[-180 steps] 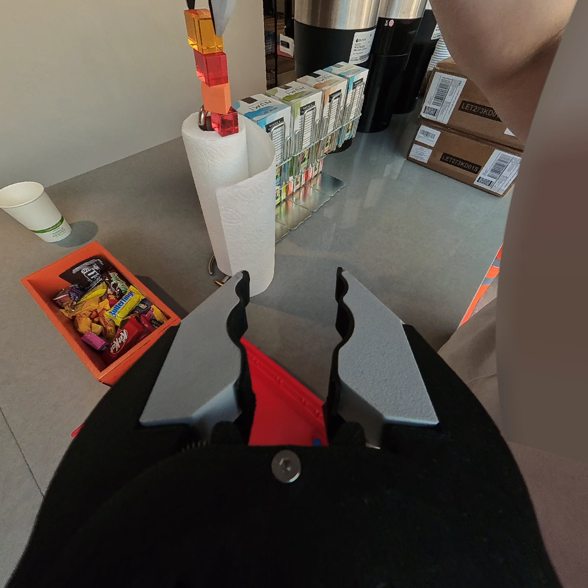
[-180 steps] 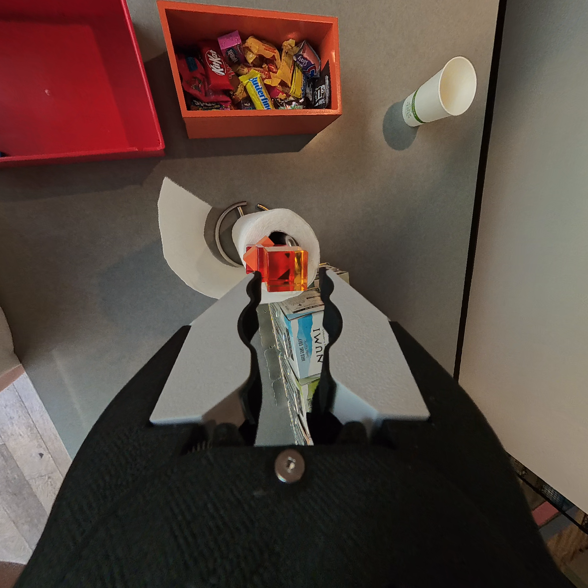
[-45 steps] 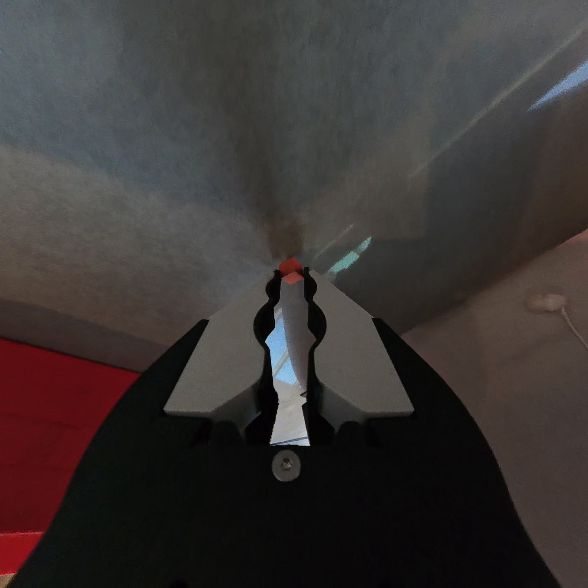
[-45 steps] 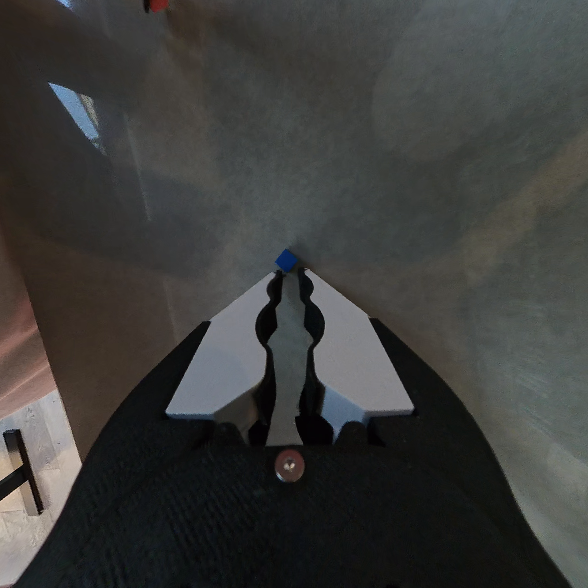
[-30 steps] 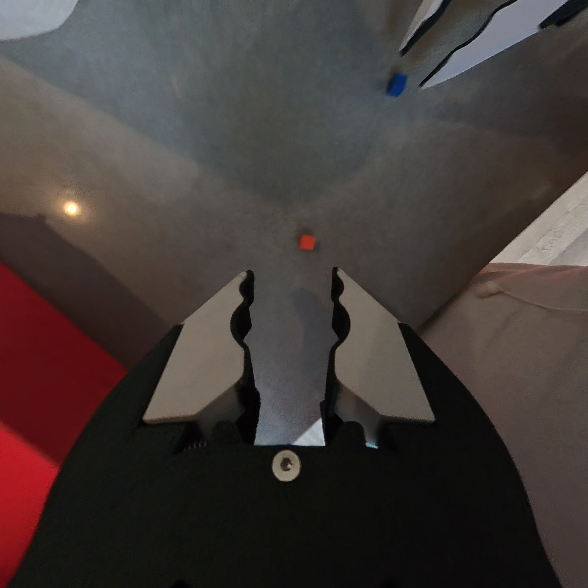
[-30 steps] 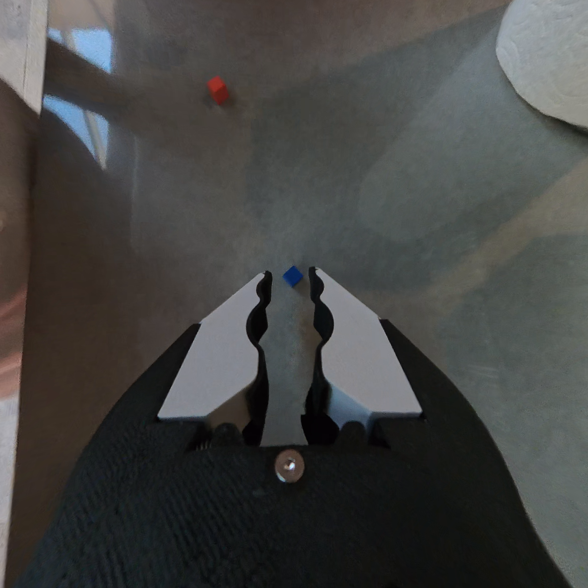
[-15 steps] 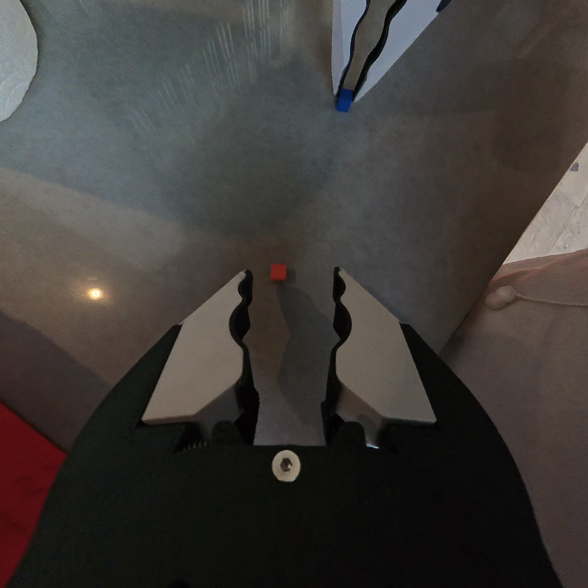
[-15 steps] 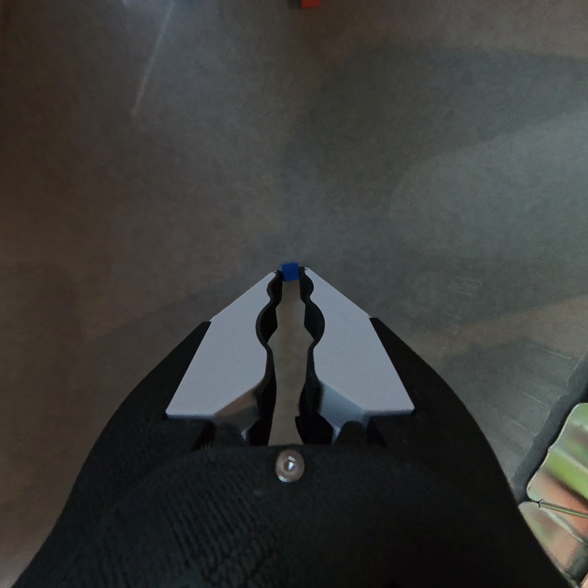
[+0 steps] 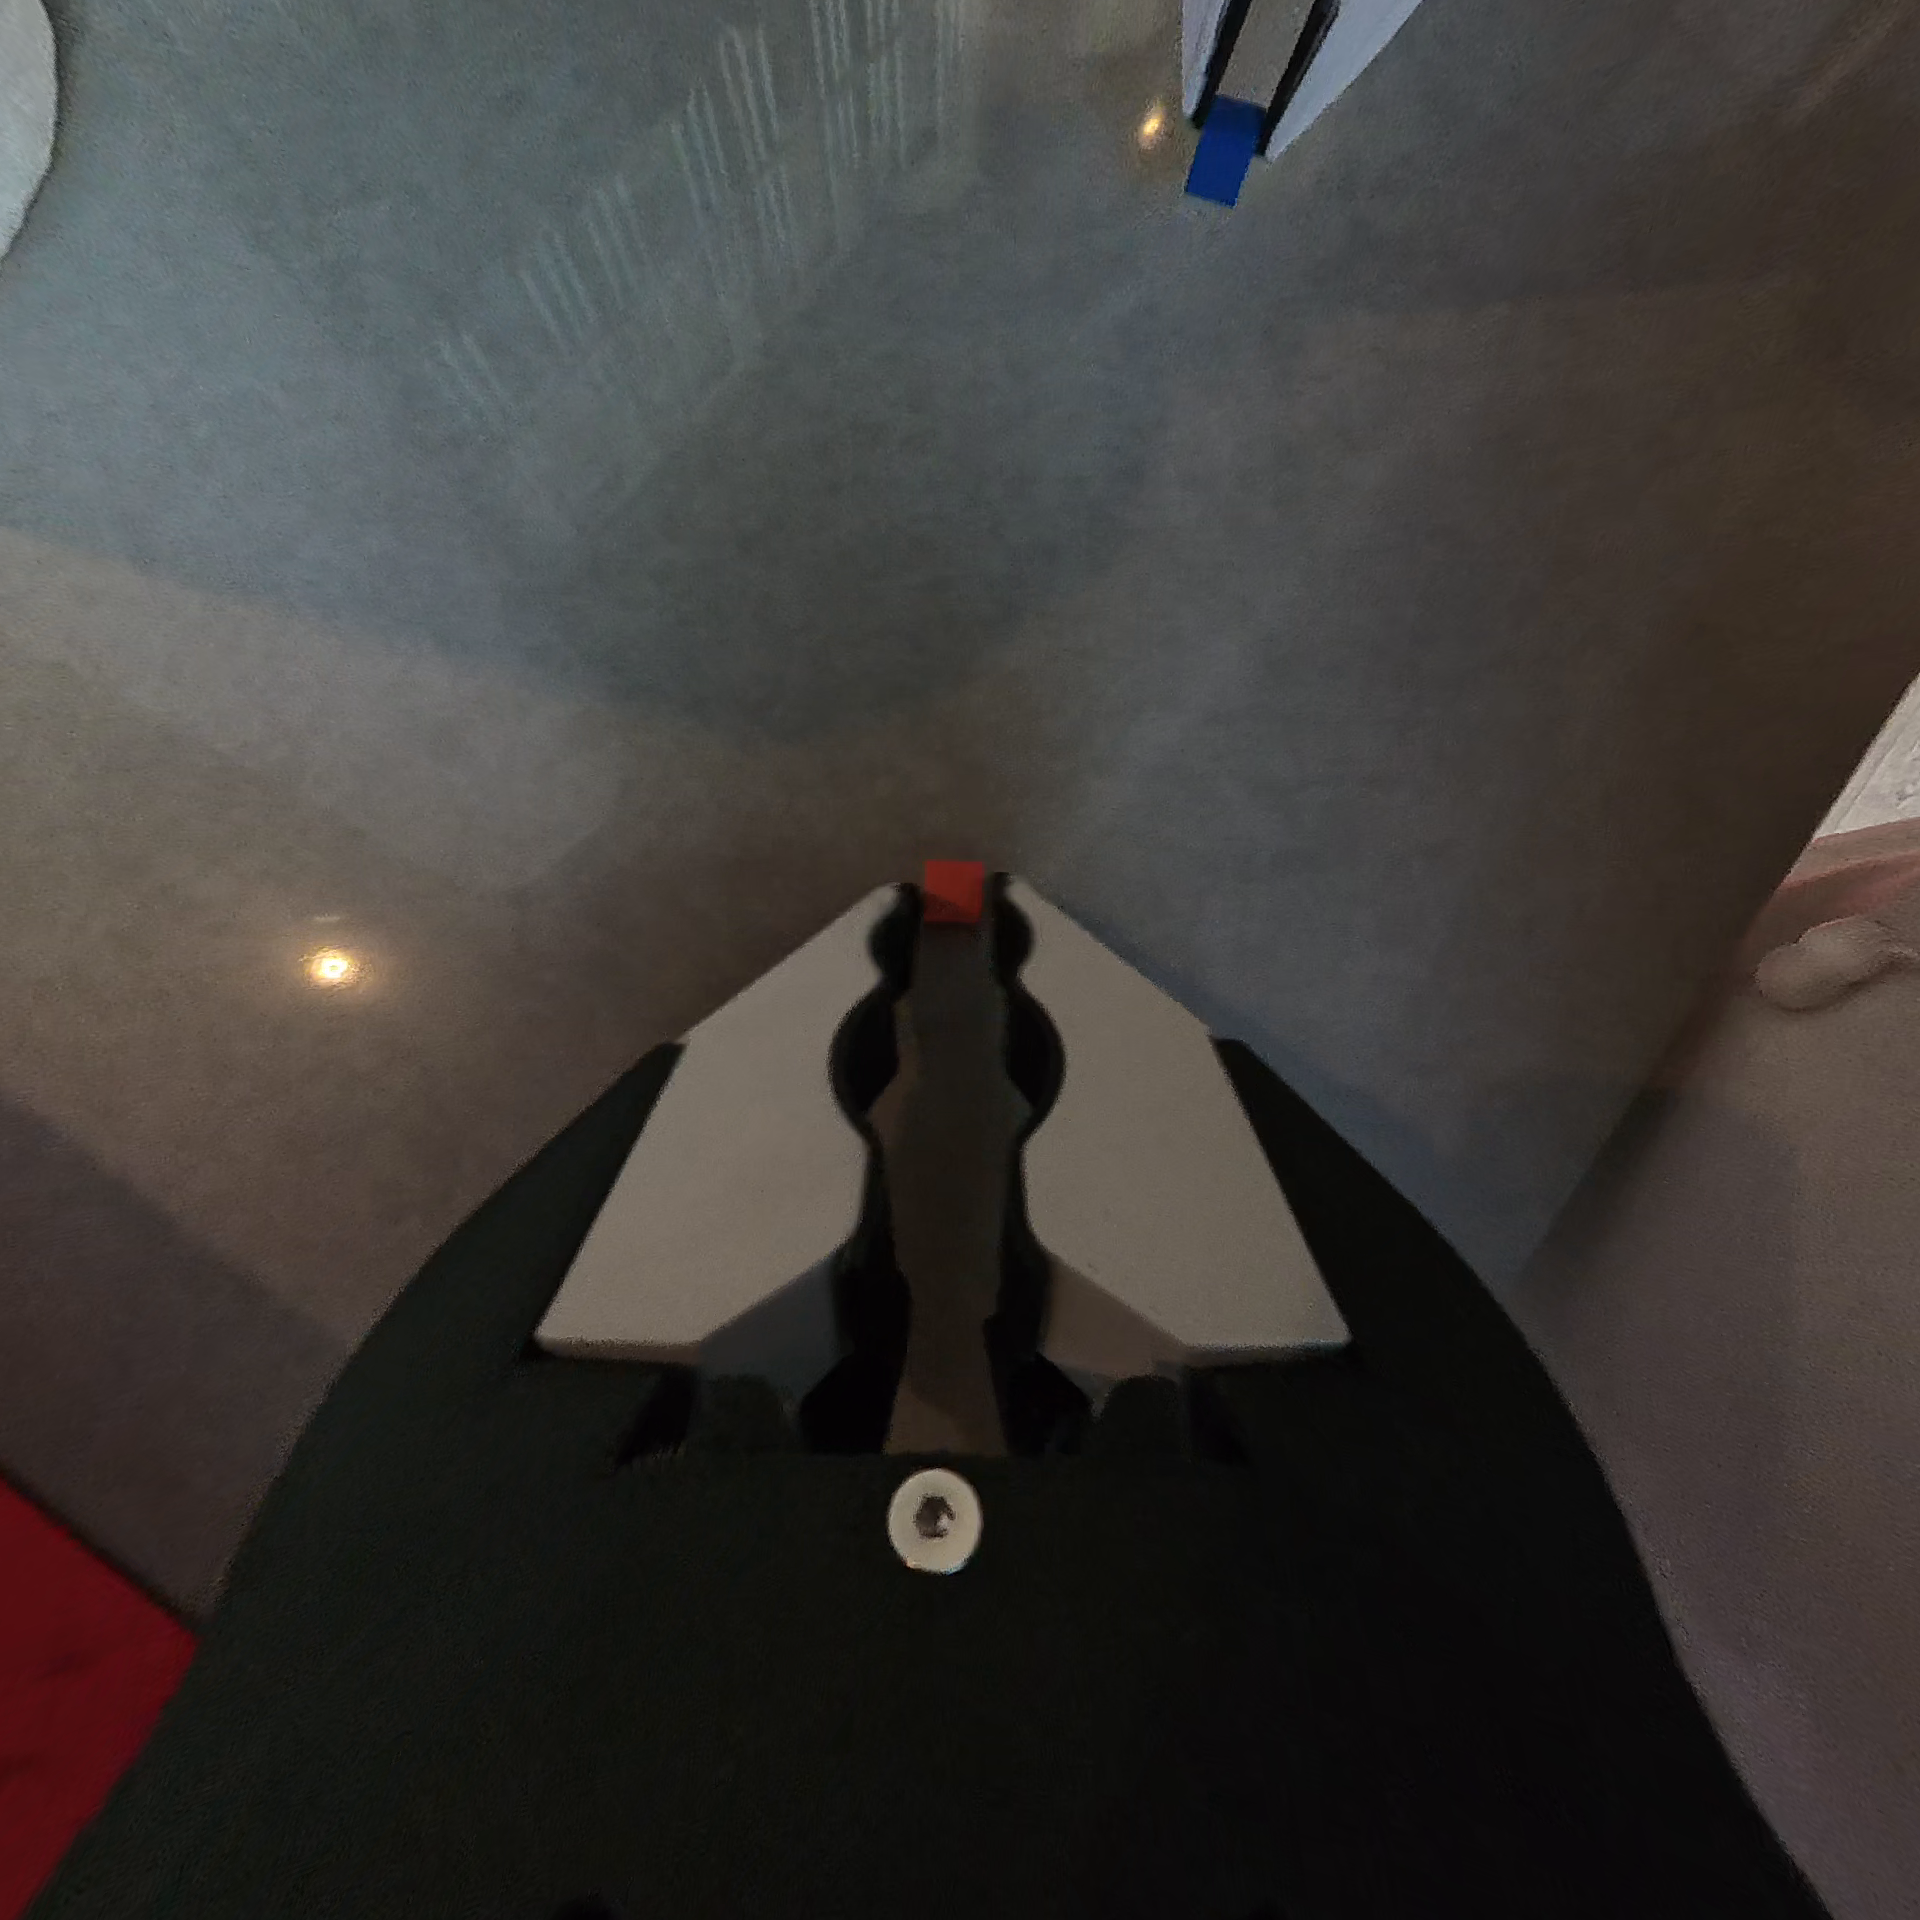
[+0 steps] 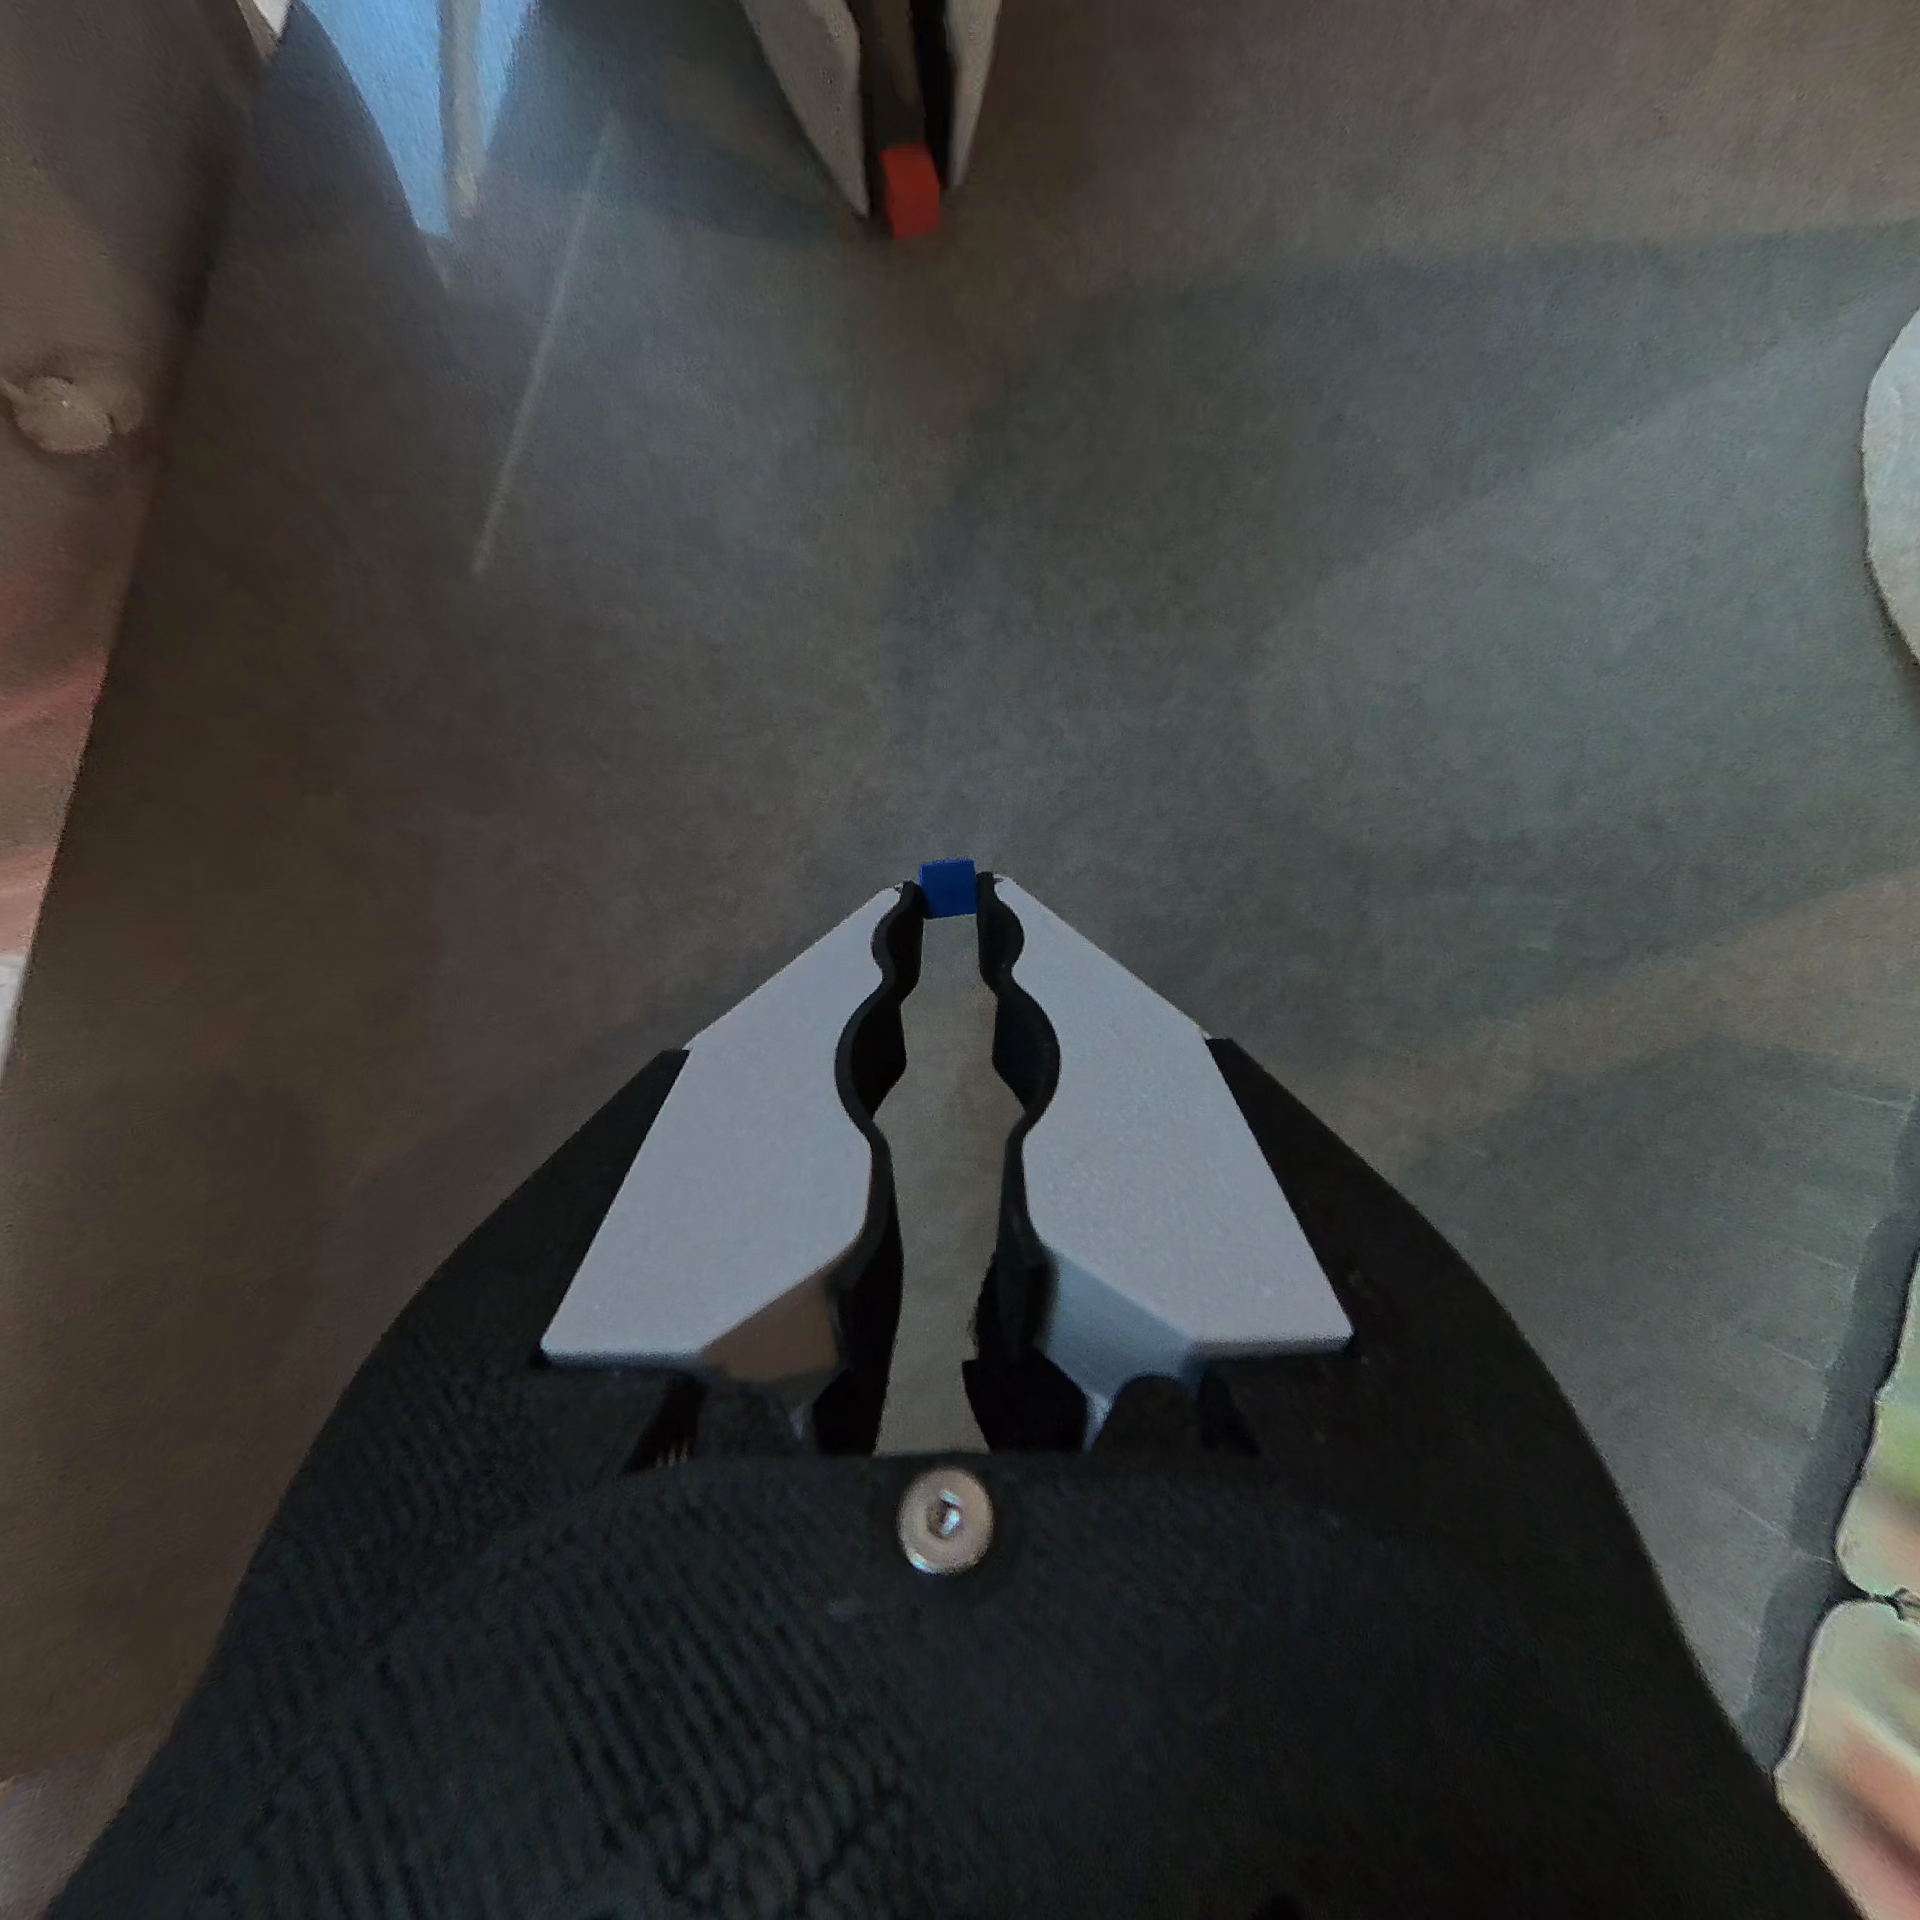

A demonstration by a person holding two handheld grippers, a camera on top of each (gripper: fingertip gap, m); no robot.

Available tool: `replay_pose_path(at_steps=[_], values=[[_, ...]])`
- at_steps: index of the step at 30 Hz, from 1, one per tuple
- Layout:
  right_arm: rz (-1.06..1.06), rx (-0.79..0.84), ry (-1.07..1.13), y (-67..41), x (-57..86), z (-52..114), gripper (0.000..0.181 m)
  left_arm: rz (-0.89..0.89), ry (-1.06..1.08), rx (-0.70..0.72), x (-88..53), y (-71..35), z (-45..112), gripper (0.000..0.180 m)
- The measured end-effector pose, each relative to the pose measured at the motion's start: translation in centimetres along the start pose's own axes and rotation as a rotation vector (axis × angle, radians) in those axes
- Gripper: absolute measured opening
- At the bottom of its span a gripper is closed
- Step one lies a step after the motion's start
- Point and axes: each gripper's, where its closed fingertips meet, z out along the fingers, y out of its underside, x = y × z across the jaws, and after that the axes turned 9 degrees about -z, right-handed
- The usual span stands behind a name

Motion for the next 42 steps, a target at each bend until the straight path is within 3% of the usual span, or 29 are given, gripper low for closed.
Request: replay_pose_path(at_steps=[5,9,19,31,42], values=[[0.032,0.041,0.037,-3.0,2.4,-3.2,0.009,0.005,0.052,0.024,0.4,-0.3,0.1,0.009],[0.056,0.096,0.104,-8.9,7.2,-10.2,0.008,-0.102,0.136,0.054,1.6,-2.4,-2.4,0.009],[0.222,0.098,0.326,-22.9,22.8,-27.7,0.009,-0.179,0.132,0.245,0.1,-7.8,-15.2,0.009],[0.347,-0.161,0.343,-21.9,32.1,-26.4,0.009,-0.226,0.068,0.289,-2.9,-7.5,-19.2,0.009],[0.333,-0.167,0.351,-21.4,33.1,-25.9,0.009,-0.237,0.095,0.290,-3.2,-7.6,-19.0,0.009]])
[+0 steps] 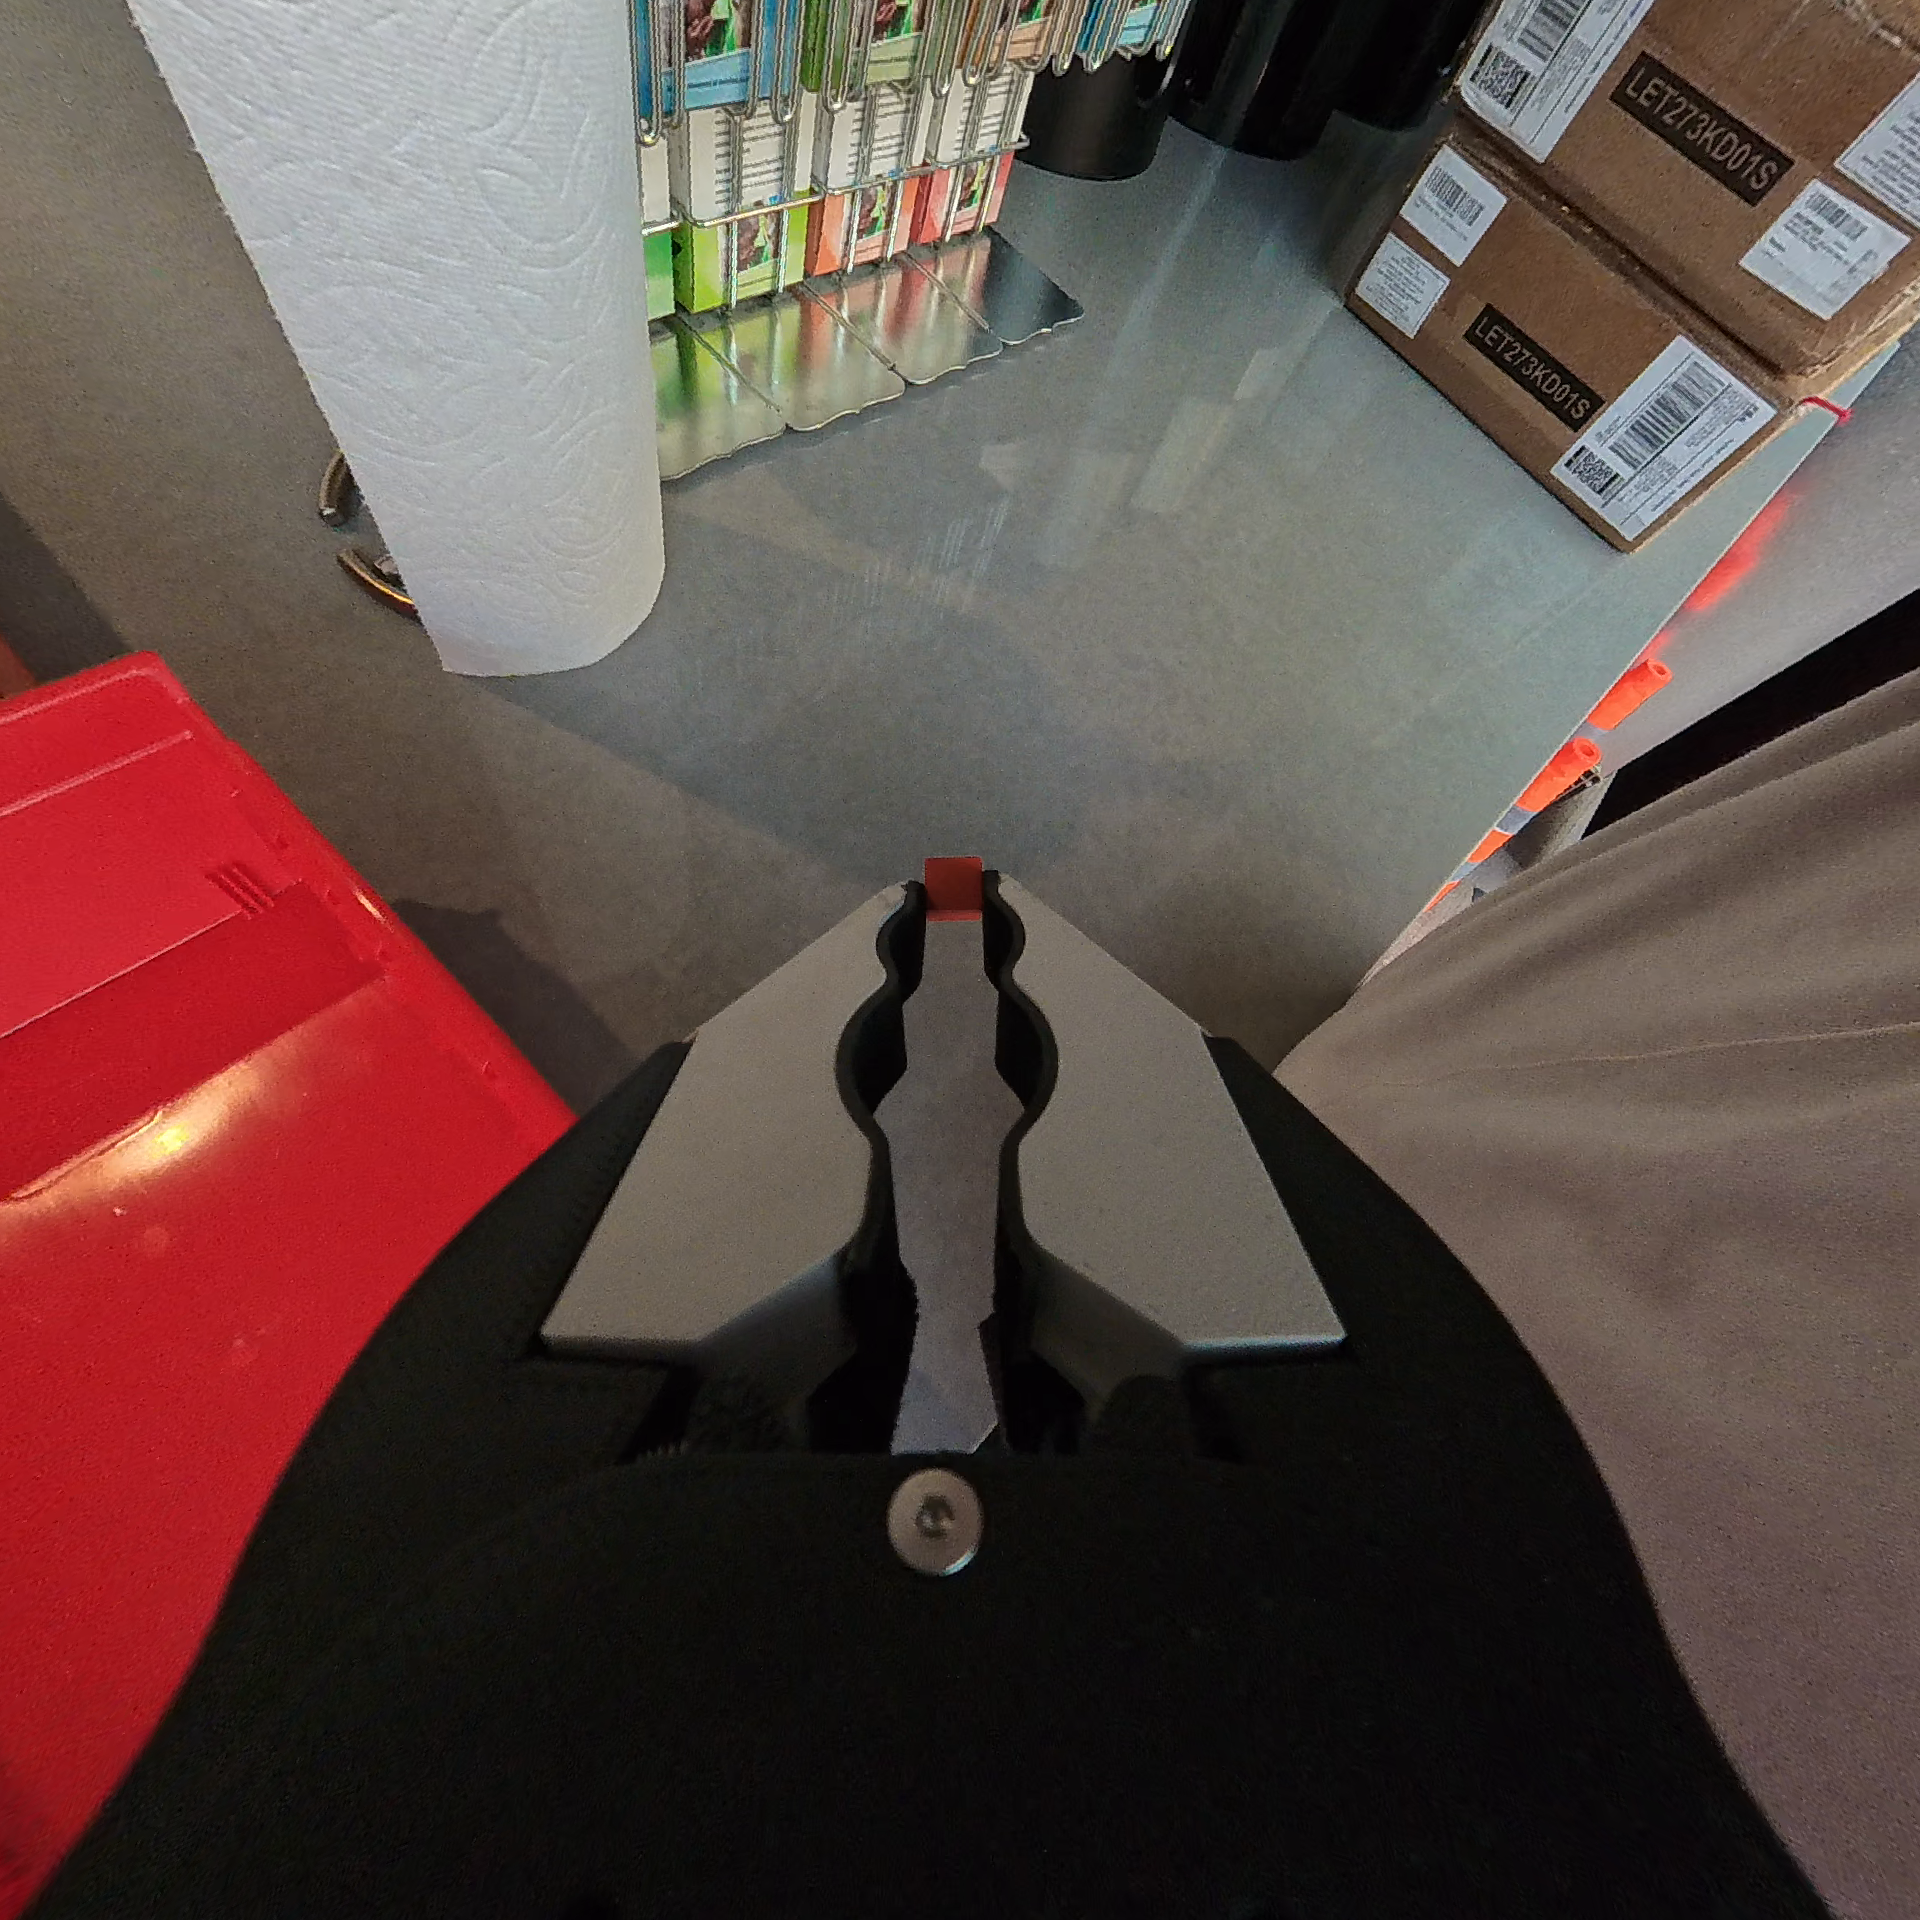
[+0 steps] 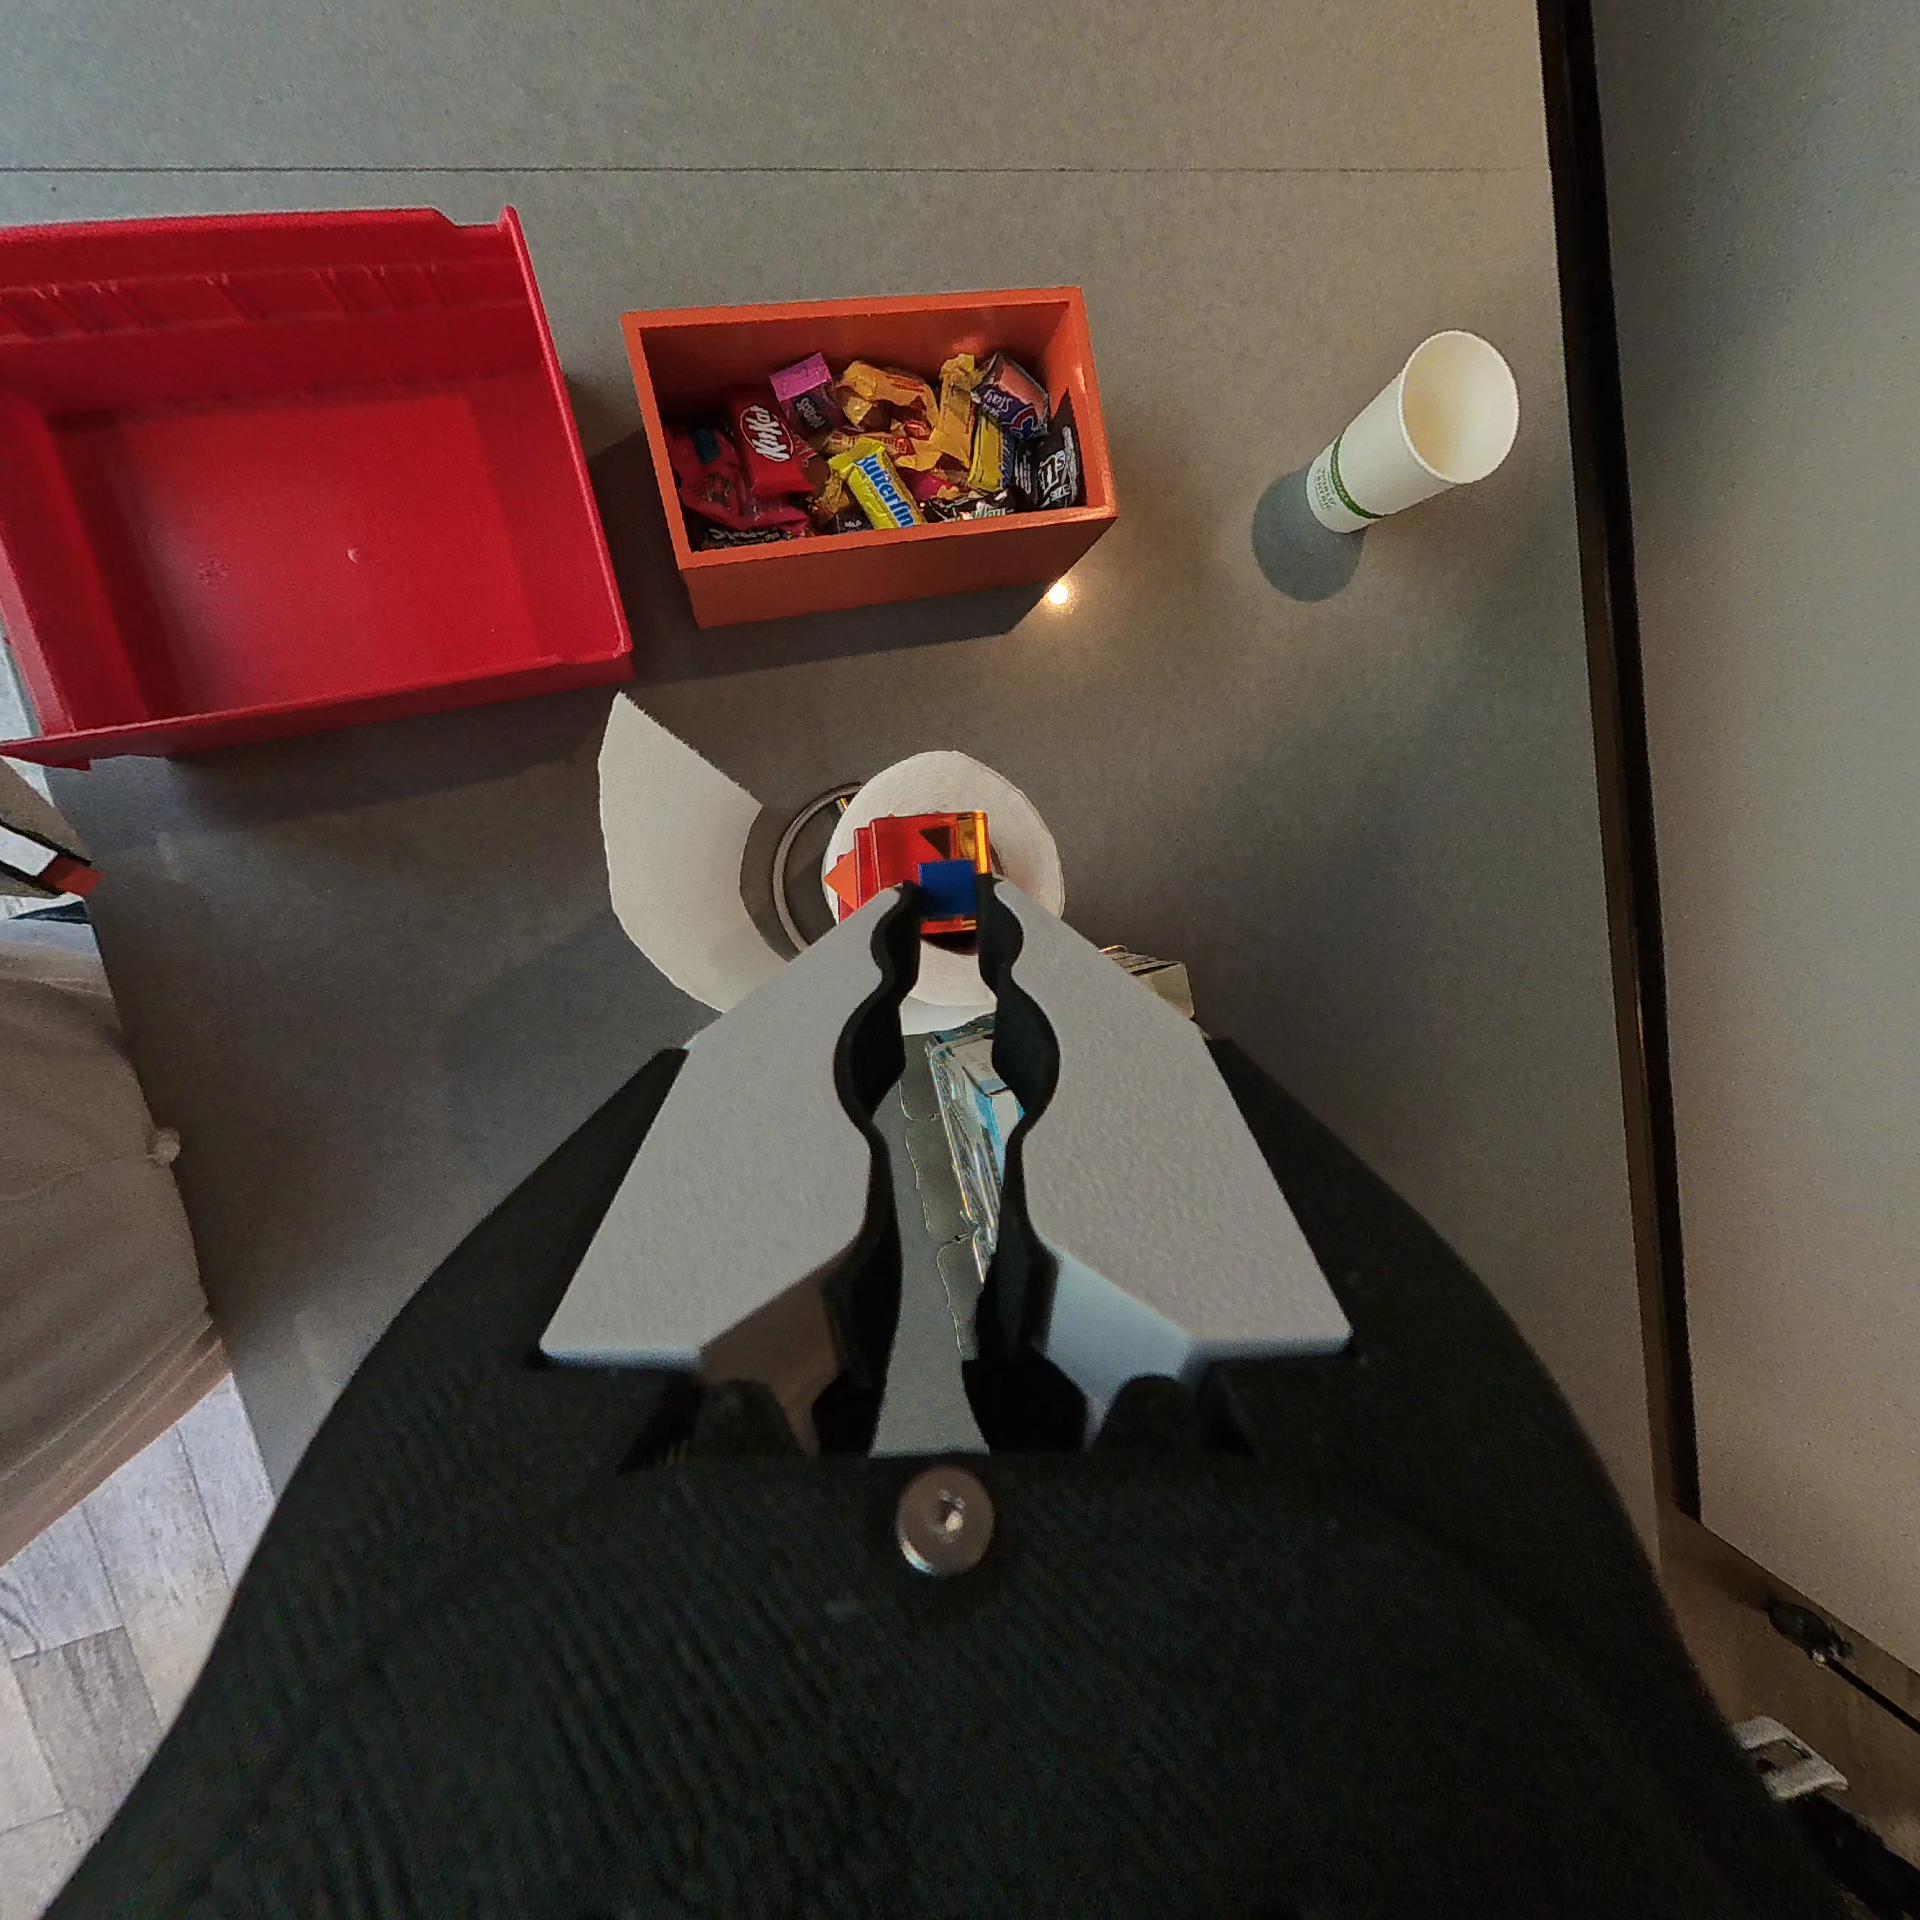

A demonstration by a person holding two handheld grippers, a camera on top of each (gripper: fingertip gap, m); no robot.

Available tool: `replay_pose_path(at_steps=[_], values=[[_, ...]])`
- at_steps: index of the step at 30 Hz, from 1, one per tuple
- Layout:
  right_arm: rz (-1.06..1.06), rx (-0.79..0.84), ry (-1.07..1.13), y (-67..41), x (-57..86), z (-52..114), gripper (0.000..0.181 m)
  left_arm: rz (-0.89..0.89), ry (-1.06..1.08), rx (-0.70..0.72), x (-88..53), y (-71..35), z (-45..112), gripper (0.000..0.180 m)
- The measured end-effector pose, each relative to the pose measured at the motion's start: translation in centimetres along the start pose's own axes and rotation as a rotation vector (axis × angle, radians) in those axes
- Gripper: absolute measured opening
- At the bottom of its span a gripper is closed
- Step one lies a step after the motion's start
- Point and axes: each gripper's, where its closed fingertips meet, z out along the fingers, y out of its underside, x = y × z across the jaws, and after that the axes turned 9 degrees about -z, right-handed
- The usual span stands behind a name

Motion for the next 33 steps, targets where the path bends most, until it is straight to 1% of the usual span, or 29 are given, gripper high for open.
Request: replay_pose_path(at_steps=[17,21,23,25,27,30,33], values=[[-0.017,0.012,-0.023,0.1,0.0,1.1,0.010,-0.012,0.009,-0.003,0.0,0.2,0.3,0.009],[-0.027,0.017,-0.006,0.0,0.2,0.9,0.018,-0.016,0.010,-0.003,-0.1,0.2,0.3,0.009],[-0.030,0.035,0.008,-0.3,0.3,0.4,0.027,-0.011,0.019,-0.003,-0.1,-0.1,0.1,0.009],[-0.042,0.087,0.023,-1.1,0.1,-0.8,0.030,0.003,0.035,-0.001,0.0,-0.8,-0.2,0.009],[-0.059,0.180,0.059,-2.0,-0.4,-2.7,0.032,0.030,0.057,0.010,0.1,-2.3,-0.8,0.009],[-0.068,0.399,0.126,-2.8,-2.2,-6.4,0.032,0.091,0.064,0.032,-0.1,-6.2,-1.8,0.009],[-0.035,0.632,0.242,-1.1,-4.6,-9.3,0.027,0.188,0.036,0.085,-0.2,-12.2,-3.1,0.009]])
